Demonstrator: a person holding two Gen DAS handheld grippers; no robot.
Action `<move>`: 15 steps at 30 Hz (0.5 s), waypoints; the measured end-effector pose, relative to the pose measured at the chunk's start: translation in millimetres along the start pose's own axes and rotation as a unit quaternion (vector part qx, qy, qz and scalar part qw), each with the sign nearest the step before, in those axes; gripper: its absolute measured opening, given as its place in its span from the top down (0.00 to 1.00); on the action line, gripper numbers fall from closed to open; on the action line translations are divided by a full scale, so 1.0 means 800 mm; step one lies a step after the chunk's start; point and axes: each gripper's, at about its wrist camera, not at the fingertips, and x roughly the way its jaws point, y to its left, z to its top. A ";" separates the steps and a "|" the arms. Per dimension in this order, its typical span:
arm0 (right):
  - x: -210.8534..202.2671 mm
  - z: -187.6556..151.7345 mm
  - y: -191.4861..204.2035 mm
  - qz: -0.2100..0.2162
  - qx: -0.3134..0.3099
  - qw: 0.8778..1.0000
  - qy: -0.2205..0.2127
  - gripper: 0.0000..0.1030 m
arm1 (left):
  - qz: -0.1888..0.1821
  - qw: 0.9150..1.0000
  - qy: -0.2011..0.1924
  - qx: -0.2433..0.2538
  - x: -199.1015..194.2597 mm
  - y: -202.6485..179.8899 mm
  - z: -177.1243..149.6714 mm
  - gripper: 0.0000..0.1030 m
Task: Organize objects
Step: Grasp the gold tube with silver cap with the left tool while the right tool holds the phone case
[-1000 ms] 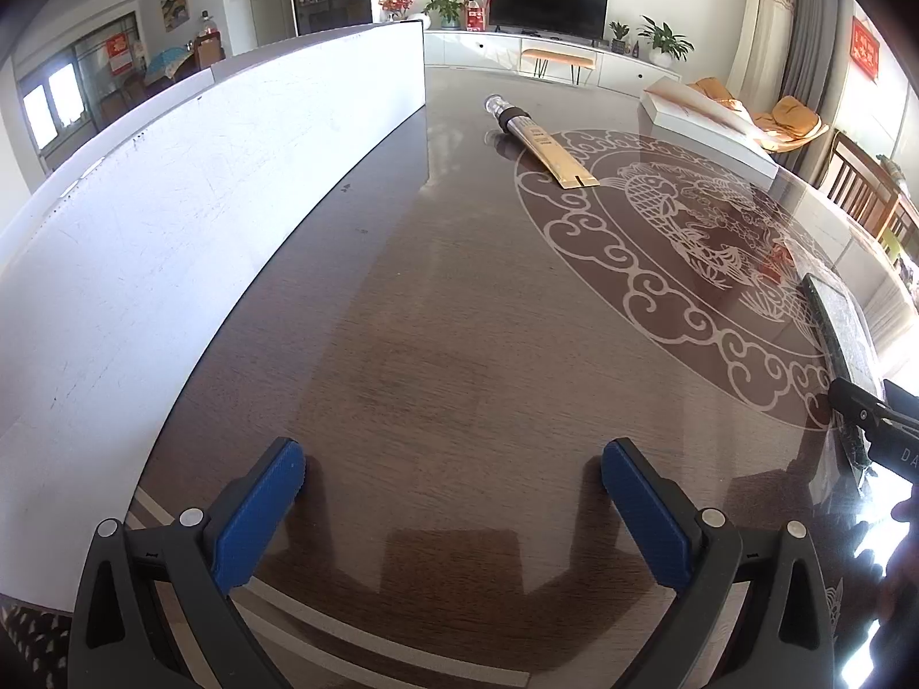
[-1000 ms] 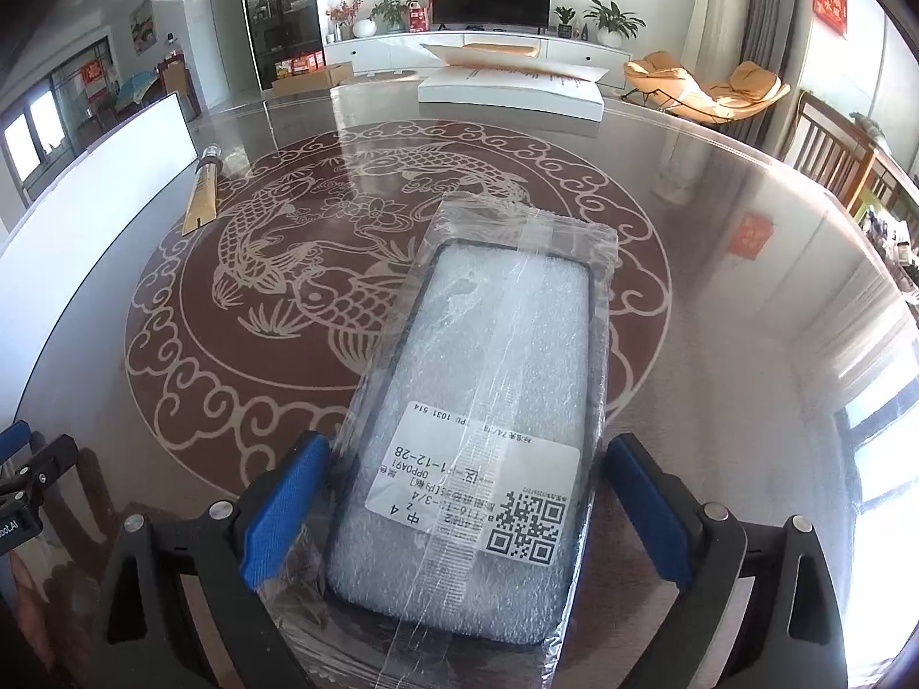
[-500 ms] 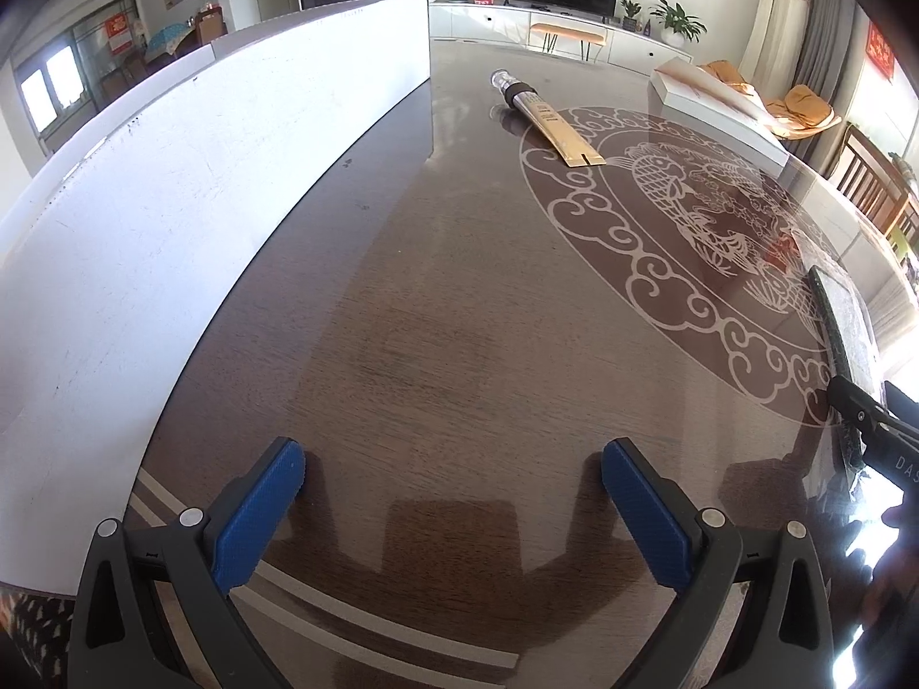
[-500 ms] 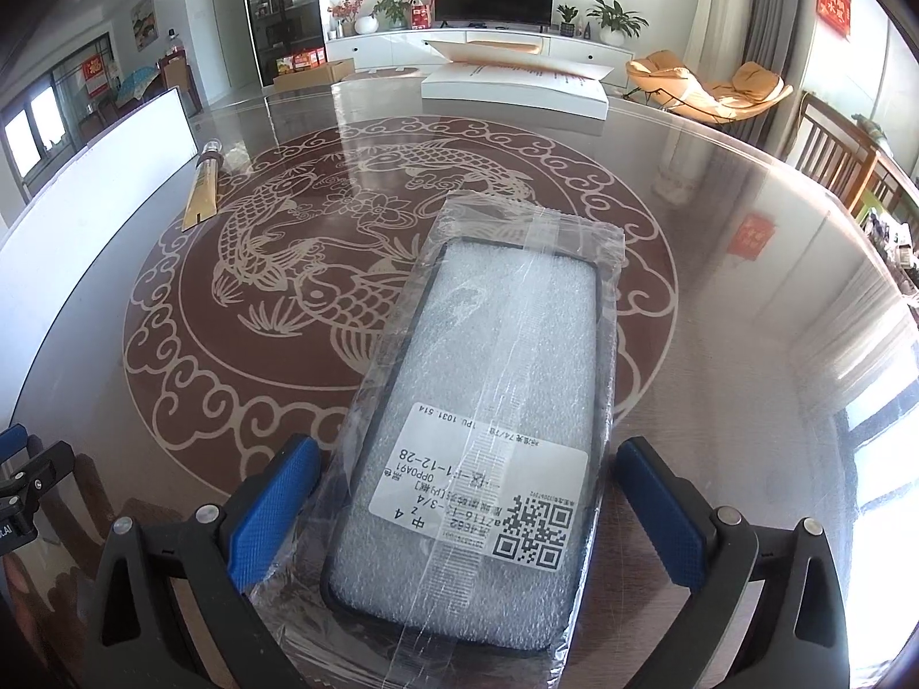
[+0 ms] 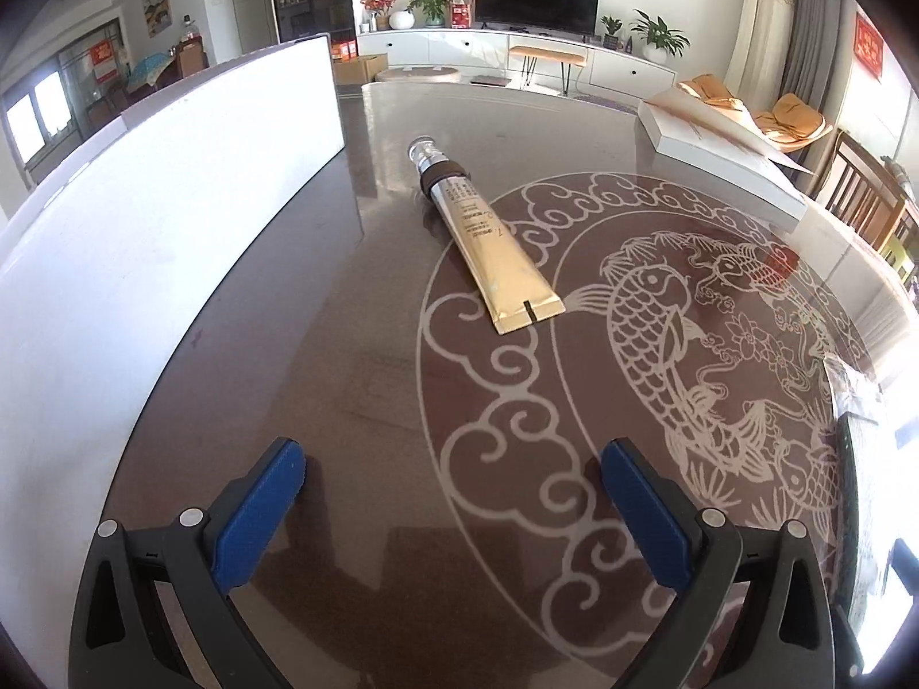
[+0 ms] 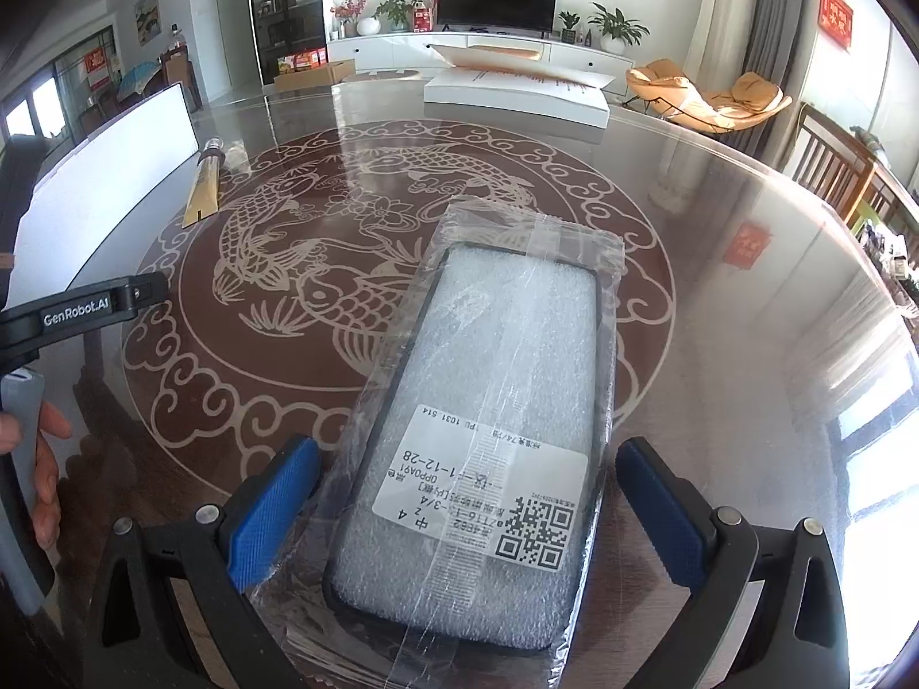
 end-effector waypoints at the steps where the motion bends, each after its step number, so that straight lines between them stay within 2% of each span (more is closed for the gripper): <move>1: 0.000 0.000 0.000 0.000 -0.001 1.000 -0.001 0.00 | -0.001 1.000 0.001 0.000 0.011 -0.001 0.016 0.00; 8: -0.006 -0.001 0.000 0.000 -0.002 1.000 -0.018 0.00 | 0.045 0.997 -0.004 -0.065 0.077 0.007 0.113 0.00; 10: -0.008 -0.002 -0.001 -0.006 0.002 1.000 -0.023 0.00 | 0.024 0.999 0.003 -0.030 0.089 0.003 0.130 0.00; 11: -0.007 -0.001 -0.002 -0.004 0.003 1.000 -0.021 0.00 | 0.013 1.000 -0.003 -0.012 0.090 0.002 0.134 0.05; 12: -0.006 -0.001 -0.002 -0.006 0.004 1.000 -0.020 0.00 | 0.001 1.000 -0.021 0.007 0.085 0.001 0.136 0.40; 13: -0.006 -0.001 -0.003 -0.008 0.006 1.000 -0.020 0.00 | -0.008 0.999 -0.033 0.035 0.080 -0.003 0.136 0.69; 14: -0.006 -0.001 -0.004 -0.007 0.006 1.000 -0.020 0.00 | -0.013 0.998 -0.033 0.059 0.077 -0.007 0.131 0.75; 15: -0.005 -0.001 -0.004 -0.005 0.007 1.000 -0.020 0.00 | -0.011 0.996 -0.040 0.082 0.070 -0.009 0.122 0.75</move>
